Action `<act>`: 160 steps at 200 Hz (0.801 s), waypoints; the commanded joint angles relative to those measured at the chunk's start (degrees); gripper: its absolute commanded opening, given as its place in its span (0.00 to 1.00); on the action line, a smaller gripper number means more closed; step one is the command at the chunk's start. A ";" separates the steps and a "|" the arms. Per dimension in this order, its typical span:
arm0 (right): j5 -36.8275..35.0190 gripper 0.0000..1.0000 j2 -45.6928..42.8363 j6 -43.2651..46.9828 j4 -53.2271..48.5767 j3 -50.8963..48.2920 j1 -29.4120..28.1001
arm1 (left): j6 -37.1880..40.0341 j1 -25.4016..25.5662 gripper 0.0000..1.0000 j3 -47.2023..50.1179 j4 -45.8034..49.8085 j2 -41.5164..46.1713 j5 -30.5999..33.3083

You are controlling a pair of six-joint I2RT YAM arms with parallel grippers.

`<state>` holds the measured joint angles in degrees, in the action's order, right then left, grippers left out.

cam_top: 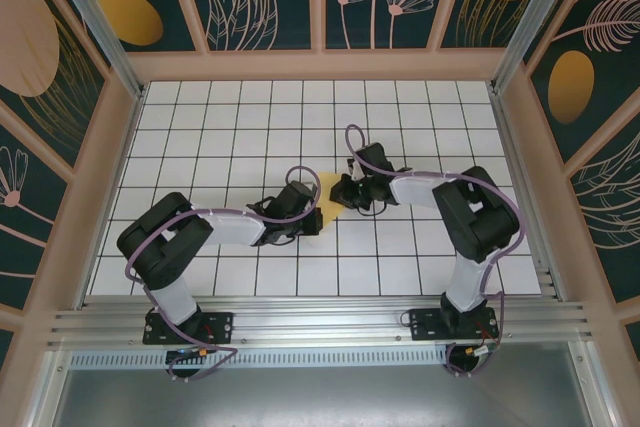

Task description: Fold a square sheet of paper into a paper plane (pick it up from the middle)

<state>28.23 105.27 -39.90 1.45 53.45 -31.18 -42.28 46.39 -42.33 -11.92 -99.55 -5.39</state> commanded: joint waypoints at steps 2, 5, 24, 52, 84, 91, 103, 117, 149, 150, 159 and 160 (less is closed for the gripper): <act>-3.03 0.10 2.76 0.26 -1.85 0.79 0.32 | 1.68 -0.37 0.00 1.81 9.07 -3.56 2.12; -3.35 0.10 2.93 0.57 -2.15 0.70 0.37 | 1.80 -0.34 0.00 1.81 9.09 -3.36 1.97; -5.01 0.09 3.73 1.60 -3.82 -0.10 0.59 | 2.26 -0.38 0.03 1.57 9.84 -1.09 1.37; -4.87 0.09 4.04 1.63 -3.86 -1.28 1.03 | 2.73 -0.37 0.08 1.17 12.77 5.51 2.05; -3.86 0.09 3.61 0.86 -2.65 -2.23 0.86 | 1.74 -0.42 0.16 0.29 15.06 13.51 2.90; -3.83 0.08 3.47 0.72 -2.53 -2.37 0.86 | 1.36 -0.35 0.16 0.21 13.72 14.68 1.68; -3.53 0.09 3.40 0.46 -1.99 -2.76 0.77 | 0.67 -0.32 0.16 0.13 9.50 15.27 -2.69; -3.53 0.09 3.42 0.38 -1.94 -2.87 0.77 | -0.64 -0.34 0.14 -1.22 5.65 12.81 -8.83; -3.49 0.09 3.67 0.38 -1.92 -2.74 0.77 | -3.36 -0.35 0.06 -4.15 4.37 4.55 -10.61; -3.51 0.09 3.67 0.36 -1.95 -2.74 0.77 | -3.39 -0.39 0.06 -4.16 4.37 4.32 -10.43; -3.48 0.09 3.94 0.44 -1.89 -2.74 0.77 | -4.02 -0.34 0.05 -4.39 3.84 2.61 -9.92; -3.46 0.09 3.95 0.48 -1.89 -2.78 0.77 | -4.03 -0.34 0.05 -4.36 3.75 2.47 -9.87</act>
<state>28.36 106.80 -39.53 2.79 52.75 -30.59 -43.70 46.39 -45.69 -6.31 -92.55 -13.32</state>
